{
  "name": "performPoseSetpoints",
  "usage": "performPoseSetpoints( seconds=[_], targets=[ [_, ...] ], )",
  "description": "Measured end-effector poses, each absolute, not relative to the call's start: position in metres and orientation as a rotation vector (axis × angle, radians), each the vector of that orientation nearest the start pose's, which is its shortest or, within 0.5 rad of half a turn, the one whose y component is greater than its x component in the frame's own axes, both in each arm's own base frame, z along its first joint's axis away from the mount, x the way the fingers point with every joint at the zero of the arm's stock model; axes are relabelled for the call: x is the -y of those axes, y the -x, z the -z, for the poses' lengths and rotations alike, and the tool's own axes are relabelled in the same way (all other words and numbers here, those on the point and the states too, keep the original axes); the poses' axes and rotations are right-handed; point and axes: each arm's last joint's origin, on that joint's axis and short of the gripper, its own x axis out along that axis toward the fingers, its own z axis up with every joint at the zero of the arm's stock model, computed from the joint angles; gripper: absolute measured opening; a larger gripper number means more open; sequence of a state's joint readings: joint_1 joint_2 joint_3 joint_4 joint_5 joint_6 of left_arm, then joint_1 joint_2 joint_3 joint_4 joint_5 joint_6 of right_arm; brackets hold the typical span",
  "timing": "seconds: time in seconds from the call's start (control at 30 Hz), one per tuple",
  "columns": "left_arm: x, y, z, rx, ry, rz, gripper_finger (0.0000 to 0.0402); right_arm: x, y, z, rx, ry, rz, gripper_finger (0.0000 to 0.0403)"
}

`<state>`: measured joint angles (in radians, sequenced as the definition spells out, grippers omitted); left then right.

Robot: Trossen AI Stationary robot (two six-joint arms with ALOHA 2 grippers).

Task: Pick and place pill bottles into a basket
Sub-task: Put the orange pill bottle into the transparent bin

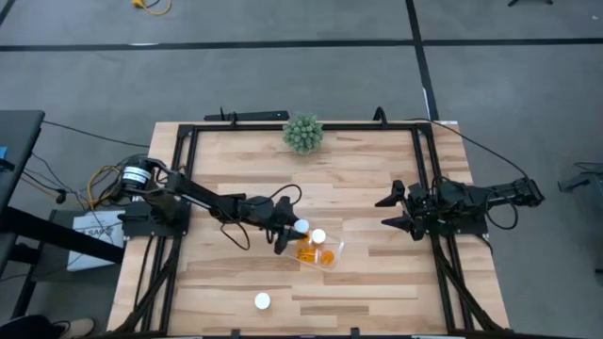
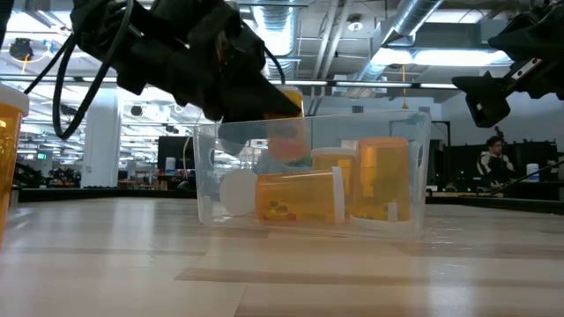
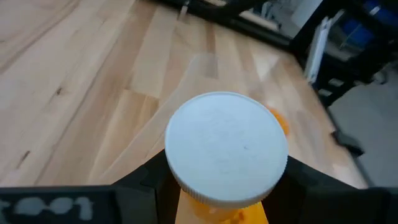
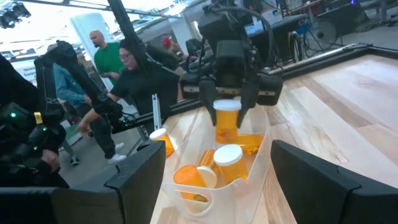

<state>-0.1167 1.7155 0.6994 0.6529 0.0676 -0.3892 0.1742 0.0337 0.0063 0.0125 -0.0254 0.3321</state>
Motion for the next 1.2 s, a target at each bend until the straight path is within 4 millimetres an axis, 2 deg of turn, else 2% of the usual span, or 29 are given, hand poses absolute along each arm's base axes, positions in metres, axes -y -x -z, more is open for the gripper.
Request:
performPoseSetpoints(
  seconds=[0.33, 0.73, 0.97, 1.2],
  targets=[
    [0.037, -0.331, -0.146, -0.414, 0.332, 0.073, 0.0159, -0.018, -0.098, -0.164, -0.048, -0.33, -0.195, 0.0286],
    [0.032, -0.327, -0.135, -0.496, 0.271, -0.019, 0.0159, -0.018, -0.098, -0.164, -0.048, -0.33, -0.195, 0.0286],
    [0.033, -0.328, -0.138, -0.469, 0.26, -0.018, 0.016, -0.018, -0.098, -0.164, -0.048, -0.33, -0.195, 0.0286],
    [0.033, -0.328, -0.138, -0.468, 0.233, -0.023, 0.0188, -0.018, -0.098, -0.164, -0.048, -0.33, -0.195, 0.0286]
  ],
)
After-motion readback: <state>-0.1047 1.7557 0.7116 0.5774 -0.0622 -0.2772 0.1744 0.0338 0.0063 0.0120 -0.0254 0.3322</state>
